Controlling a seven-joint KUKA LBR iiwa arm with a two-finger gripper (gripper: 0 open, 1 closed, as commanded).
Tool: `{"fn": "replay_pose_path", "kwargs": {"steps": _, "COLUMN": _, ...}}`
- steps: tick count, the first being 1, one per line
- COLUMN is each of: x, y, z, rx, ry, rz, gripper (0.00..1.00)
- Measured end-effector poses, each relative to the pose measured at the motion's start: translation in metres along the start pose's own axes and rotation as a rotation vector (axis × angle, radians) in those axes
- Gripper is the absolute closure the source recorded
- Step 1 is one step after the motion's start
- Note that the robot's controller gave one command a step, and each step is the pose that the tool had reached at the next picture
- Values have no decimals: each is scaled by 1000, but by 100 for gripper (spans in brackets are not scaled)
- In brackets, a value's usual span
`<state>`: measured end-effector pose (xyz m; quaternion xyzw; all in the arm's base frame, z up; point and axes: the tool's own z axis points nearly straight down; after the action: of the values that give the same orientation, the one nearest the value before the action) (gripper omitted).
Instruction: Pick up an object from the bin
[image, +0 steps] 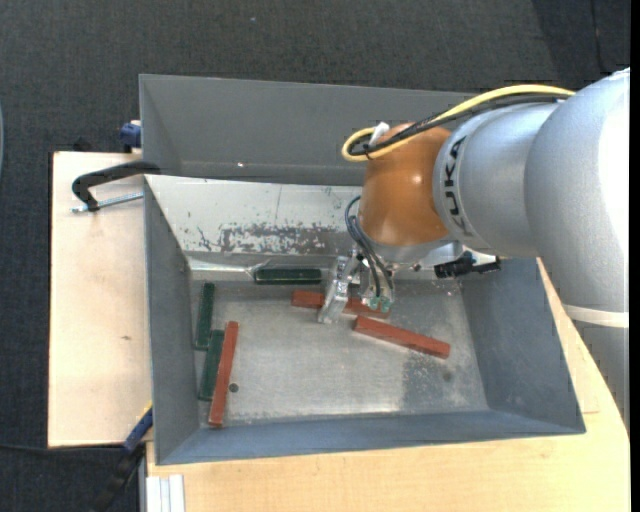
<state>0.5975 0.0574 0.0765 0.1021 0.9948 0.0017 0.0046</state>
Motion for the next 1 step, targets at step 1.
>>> {"fn": "replay_pose_path", "kwargs": {"steps": 1, "x": 0, "y": 0, "z": 0, "rx": 0, "ry": 0, "rz": -2, "gripper": 100}}
